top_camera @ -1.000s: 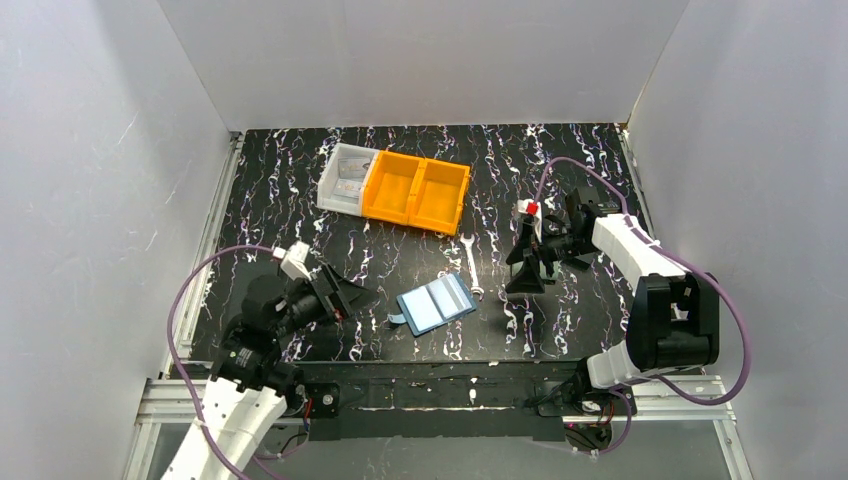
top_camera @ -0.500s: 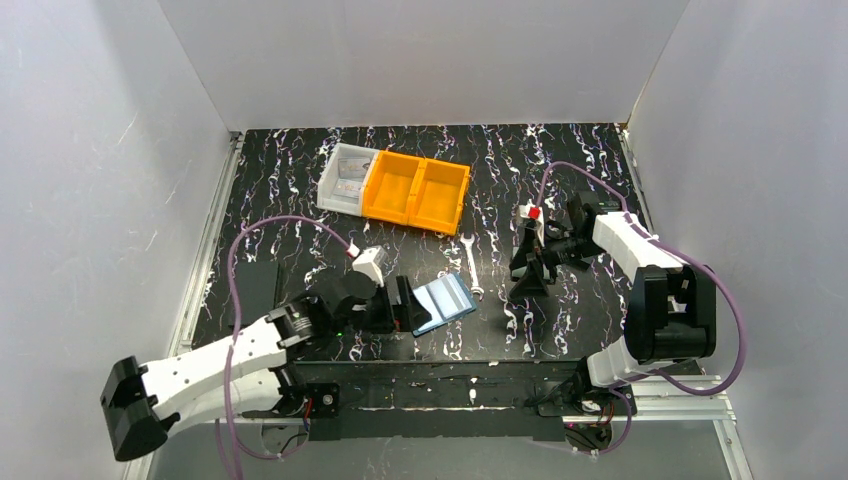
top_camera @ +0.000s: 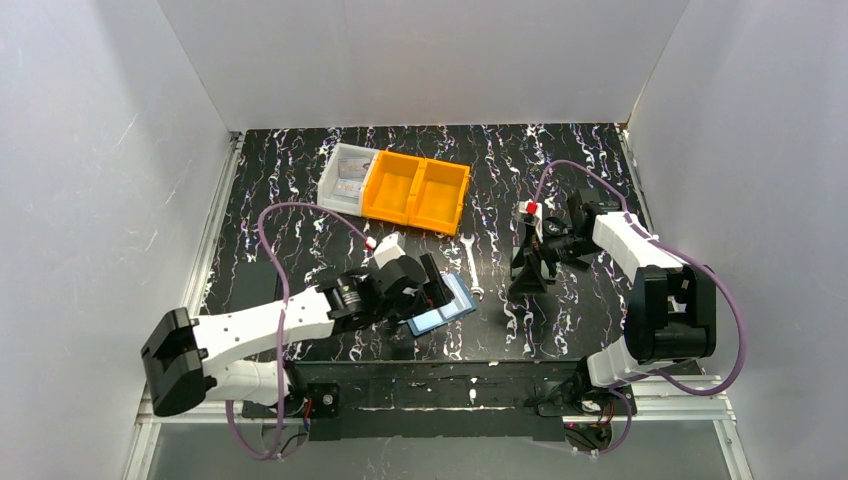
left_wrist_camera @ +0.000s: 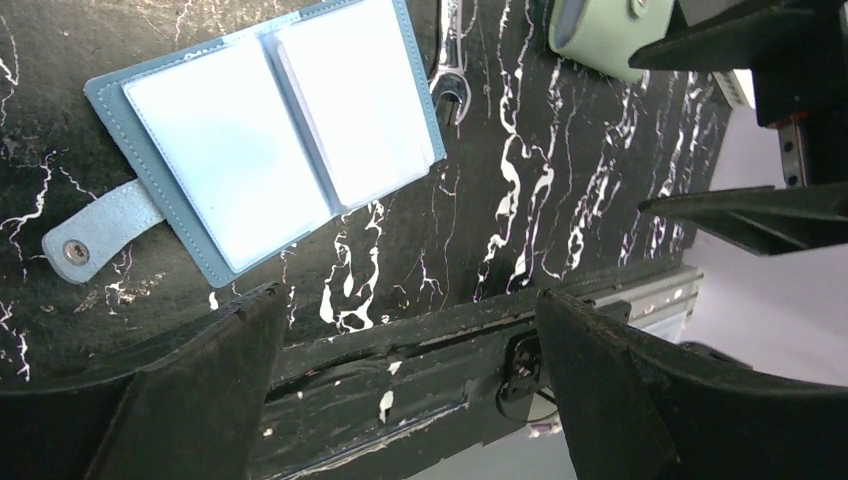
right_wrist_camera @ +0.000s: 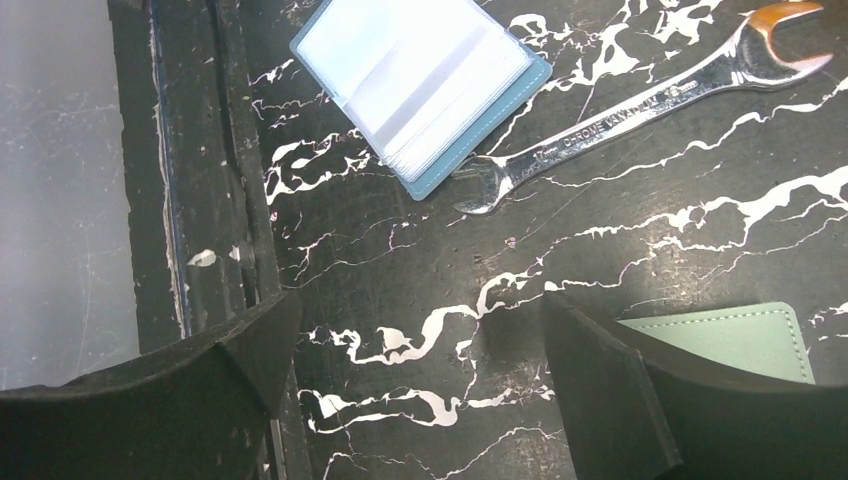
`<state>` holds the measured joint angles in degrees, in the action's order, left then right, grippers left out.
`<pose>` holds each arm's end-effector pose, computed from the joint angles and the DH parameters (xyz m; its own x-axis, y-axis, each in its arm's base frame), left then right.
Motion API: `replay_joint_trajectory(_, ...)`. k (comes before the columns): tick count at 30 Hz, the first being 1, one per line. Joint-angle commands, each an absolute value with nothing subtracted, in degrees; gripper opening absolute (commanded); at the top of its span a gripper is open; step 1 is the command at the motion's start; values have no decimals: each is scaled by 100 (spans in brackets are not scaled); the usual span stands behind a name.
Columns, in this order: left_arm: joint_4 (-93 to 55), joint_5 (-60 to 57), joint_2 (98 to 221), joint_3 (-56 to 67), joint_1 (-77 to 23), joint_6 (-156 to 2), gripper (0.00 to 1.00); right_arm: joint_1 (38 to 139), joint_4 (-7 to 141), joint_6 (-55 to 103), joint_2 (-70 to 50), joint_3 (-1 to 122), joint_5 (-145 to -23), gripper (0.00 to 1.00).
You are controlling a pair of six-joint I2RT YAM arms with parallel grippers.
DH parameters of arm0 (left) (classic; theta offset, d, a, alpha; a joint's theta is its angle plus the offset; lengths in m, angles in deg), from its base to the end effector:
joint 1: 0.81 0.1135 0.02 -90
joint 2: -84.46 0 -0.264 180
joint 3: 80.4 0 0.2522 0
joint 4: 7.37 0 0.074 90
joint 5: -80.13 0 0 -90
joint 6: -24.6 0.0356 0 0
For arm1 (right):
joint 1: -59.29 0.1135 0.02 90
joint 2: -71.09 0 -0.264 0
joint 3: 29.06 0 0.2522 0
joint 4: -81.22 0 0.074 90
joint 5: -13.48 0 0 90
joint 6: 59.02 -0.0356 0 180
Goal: Take the credit cards out of the card holder
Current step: Remove the credit card from the card holder.
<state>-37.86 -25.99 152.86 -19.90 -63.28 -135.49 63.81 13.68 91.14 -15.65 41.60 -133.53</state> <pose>0.1278 -0.2237 0.2571 -0.8042 -0.4114 -0.4290 -0.0140 0.7347 -0.6782 0.2545 0.0501 0.2144 -0.3751 -0.5034 -0.7783 -0.9269 0.1985 0.3184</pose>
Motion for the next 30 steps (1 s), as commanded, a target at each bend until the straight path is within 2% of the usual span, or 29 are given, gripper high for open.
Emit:
replay_joint_trajectory(1, -5015, -3134, 15696, -1350, -6431, -14008, 94, 6391, 1765, 8591, -1422, 4281, -13303, 98)
replay_joint_trajectory(5, -5209, -3229, 16175, -910, -6470, -14347, 87, 6410, 1965, 8319, -1387, 4259, -13224, 98)
replay_joint_trajectory(12, -6791, -3334, 17655, 686, -6471, -14713, 86, 6577, 2164, 7992, -1418, 4279, -13004, 98)
replay_joint_trajectory(19, -7389, -3483, 18868, 1686, -6470, -14738, 83, 6580, 2232, 7894, -1425, 4284, -12961, 98)
replay_joint_trajectory(30, -7342, -3375, 19406, 1906, -6346, -14643, 74, 6580, 2195, 7871, -1549, 4315, -12898, 100)
